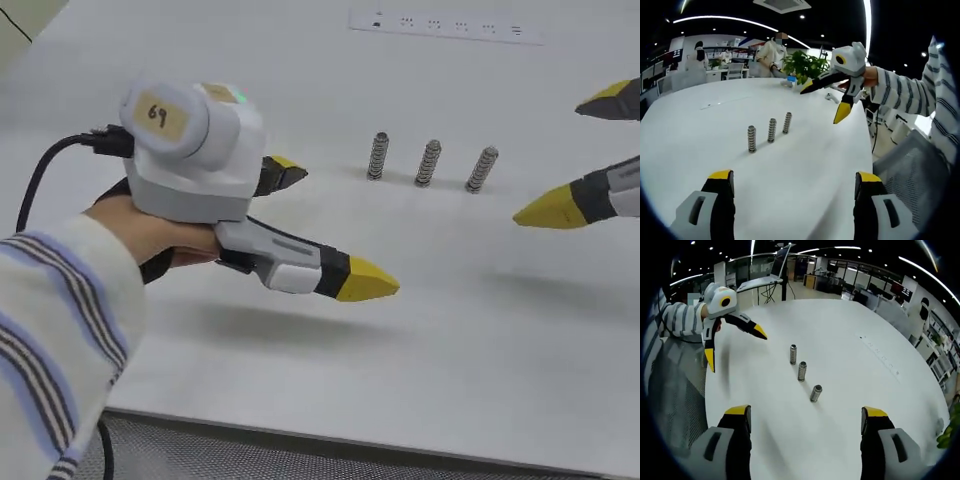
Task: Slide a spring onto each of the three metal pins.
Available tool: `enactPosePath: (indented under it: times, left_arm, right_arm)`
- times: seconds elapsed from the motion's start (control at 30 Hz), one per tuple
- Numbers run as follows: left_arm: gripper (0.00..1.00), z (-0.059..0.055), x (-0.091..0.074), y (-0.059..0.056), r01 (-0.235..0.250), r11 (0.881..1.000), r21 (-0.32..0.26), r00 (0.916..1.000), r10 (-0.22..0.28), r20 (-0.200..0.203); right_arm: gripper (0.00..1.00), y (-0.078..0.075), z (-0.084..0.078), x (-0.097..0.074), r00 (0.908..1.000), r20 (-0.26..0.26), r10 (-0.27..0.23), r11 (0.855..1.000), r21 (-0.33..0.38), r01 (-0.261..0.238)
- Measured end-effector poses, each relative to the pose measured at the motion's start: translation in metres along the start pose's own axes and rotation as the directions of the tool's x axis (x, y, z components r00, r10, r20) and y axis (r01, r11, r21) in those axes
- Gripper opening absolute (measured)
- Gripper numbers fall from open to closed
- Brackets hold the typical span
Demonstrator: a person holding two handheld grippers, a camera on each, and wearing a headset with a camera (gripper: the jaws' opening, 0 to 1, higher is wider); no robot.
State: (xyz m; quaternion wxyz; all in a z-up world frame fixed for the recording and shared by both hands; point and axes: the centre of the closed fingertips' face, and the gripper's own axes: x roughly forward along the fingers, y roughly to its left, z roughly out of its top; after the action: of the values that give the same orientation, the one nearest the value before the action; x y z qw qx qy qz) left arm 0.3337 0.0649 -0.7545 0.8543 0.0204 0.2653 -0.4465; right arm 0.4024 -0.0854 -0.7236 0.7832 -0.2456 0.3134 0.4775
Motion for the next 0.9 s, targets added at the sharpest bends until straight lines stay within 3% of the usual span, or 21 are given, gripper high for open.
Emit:
enactPosePath:
  times: [0.13,0.33,0.63,0.9]
  left_arm:
    - [0.98,-0.004,-0.007,-0.001,-0.001,1.0,0.003,1.0,0.001,-0.009]
    - [0.98,-0.008,-0.017,-0.004,0.01,1.0,-0.015,0.9999,-0.01,-0.006]
    - [0.98,-0.019,-0.033,-0.003,-0.014,1.0,-0.009,0.9991,0.014,-0.04]
    - [0.98,-0.021,-0.047,-0.004,-0.044,0.999,-0.022,0.9984,0.044,-0.035]
  right_arm:
    - [0.93,0.008,-0.007,-0.01,0.9992,0.04,-0.008,0.999,0.047,0.006]
    - [0.99,0.001,-0.025,-0.019,0.996,0.032,-0.083,0.993,0.09,0.08]
    - [0.99,0.015,-0.034,-0.027,0.9911,0.101,-0.087,0.983,0.173,0.068]
    - [0.99,0.029,-0.043,-0.034,0.981,0.159,-0.112,0.965,0.252,0.069]
